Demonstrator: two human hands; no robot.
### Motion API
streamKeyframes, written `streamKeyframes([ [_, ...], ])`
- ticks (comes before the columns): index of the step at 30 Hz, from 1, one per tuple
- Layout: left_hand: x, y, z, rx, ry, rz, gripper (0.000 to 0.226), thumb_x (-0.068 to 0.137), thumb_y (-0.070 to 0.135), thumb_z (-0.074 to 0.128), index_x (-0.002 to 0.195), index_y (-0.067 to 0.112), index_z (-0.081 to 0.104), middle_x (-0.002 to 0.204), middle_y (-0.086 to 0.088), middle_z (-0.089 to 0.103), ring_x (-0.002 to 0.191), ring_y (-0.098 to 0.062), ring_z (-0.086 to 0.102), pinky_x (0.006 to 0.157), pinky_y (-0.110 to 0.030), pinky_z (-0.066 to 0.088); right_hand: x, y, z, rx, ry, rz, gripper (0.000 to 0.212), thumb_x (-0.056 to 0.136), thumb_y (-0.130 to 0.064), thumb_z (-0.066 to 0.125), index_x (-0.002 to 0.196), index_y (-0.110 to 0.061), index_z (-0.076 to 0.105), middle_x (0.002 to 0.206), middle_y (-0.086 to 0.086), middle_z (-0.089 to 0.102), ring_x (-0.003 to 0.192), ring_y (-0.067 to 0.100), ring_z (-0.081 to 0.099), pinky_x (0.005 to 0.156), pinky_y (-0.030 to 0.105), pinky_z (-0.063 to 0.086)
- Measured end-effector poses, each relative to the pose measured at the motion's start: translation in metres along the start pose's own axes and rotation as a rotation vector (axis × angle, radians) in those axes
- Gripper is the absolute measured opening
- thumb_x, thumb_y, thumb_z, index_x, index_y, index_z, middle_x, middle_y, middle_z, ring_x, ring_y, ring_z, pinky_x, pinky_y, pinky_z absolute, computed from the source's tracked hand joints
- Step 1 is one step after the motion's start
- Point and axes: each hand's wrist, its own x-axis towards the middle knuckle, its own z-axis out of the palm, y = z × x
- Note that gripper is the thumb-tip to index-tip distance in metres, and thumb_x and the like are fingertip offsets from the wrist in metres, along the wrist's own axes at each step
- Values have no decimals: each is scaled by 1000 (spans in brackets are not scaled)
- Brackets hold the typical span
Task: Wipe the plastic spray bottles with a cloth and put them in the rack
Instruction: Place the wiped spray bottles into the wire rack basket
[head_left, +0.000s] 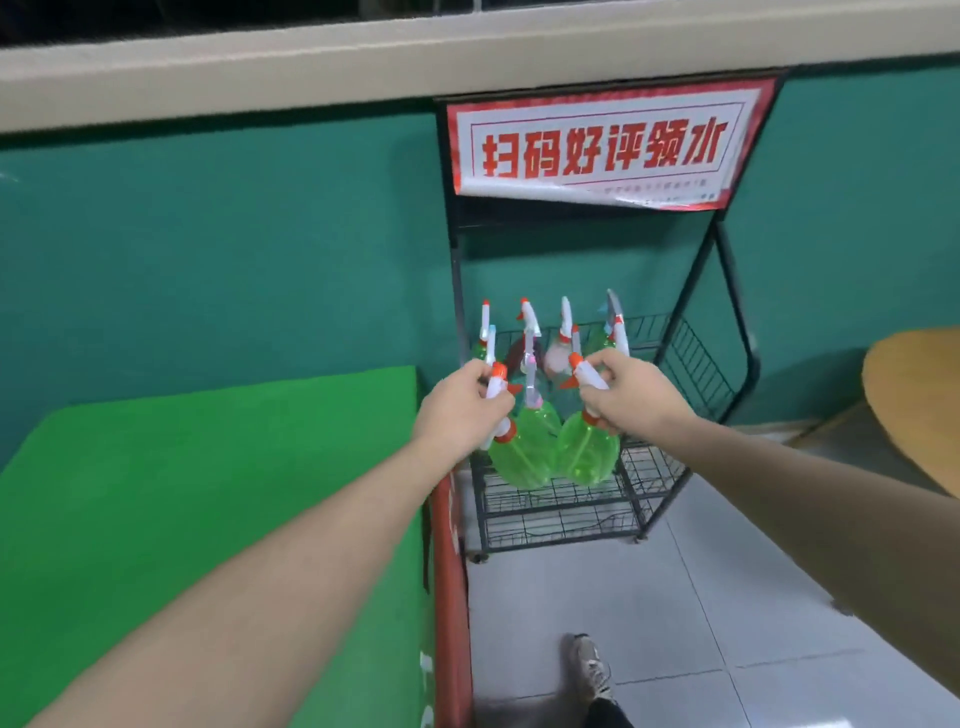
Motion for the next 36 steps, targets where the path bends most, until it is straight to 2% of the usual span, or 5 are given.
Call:
streamKeyframes([
  [12,138,107,110,95,-12,-36,5,95,35,59,99,33,58,83,13,71,63,-6,65,62,-31,53,143,101,-82,148,-66,48,24,93,-28,61,117,-32,57,87,-5,70,71,19,72,71,46,62],
  [16,166,112,140,51,-8,-71,8,98,38,57,99,31,60,74,10,68,43,5,54,40,-14,35,174,125,-80,153,-99,63,29,94,-27,58,123,-31,55,87,-5,68,73,21,71,70,47,61],
  [22,201,99,170,-5,3,-165,8,96,36,64,102,38,59,80,20,67,59,12,60,50,-9,42,206,154,-68,174,-137,95,25,97,-26,58,121,-30,55,84,-5,69,73,25,72,69,49,61],
  [28,219,71,184,-25,-25,-287,20,96,31,66,114,23,63,85,7,71,72,-8,67,52,-19,42,224,170,-53,230,-195,150,27,97,-28,61,123,-26,53,81,3,71,73,31,72,66,53,60],
  [36,228,51,199,-61,5,-369,16,95,28,66,110,25,62,77,11,67,77,-16,68,68,-32,52,232,175,-44,261,-222,142,28,95,-25,63,120,-25,53,75,0,68,51,13,63,48,30,51],
])
